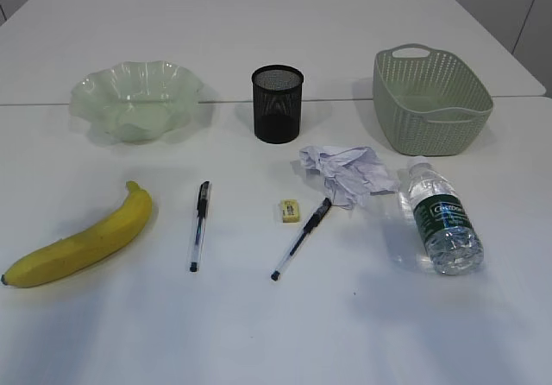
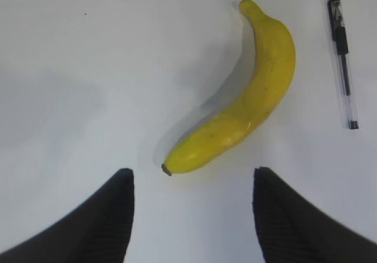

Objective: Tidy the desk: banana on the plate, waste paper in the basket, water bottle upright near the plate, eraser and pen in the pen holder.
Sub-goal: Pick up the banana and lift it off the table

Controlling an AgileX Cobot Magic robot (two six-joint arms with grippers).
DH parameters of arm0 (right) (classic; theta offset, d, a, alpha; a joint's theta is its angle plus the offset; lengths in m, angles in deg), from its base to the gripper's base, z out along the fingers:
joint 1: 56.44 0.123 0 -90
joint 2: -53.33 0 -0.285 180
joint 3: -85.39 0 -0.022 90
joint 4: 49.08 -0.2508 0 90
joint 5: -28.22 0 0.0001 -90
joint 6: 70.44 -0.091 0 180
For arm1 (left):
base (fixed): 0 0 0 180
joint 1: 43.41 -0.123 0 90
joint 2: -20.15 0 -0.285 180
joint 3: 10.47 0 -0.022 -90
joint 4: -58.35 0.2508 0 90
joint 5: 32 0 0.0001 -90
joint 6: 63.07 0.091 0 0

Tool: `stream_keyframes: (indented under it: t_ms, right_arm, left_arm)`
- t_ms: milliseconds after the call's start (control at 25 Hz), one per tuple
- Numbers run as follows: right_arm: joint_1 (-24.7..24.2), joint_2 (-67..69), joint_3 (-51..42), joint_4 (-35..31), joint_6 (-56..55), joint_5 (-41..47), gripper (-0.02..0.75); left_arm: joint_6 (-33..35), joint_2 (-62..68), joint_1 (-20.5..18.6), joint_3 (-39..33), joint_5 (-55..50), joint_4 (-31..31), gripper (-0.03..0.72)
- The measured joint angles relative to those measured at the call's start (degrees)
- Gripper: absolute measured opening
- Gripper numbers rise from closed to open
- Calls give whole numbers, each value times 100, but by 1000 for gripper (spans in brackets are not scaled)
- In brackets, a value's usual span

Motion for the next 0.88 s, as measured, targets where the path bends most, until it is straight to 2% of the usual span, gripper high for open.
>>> stream_keyframes:
  t_ms: [240, 400, 640, 880]
  right_arm:
    - [0, 146, 9, -276, 9, -31, 558]
    - [0, 246, 9, -355, 9, -35, 557]
    - [0, 282, 9, -636, 9, -35, 557]
    - [0, 282, 9, -667, 9, -35, 556]
  left_arm:
    - [344, 350, 0, 0, 172, -163, 454]
    - [870, 427, 39, 0, 294, -282, 454]
    - [1473, 477, 410, 9, 680, -325, 454]
    - [1534, 930, 823, 177, 970, -421, 454]
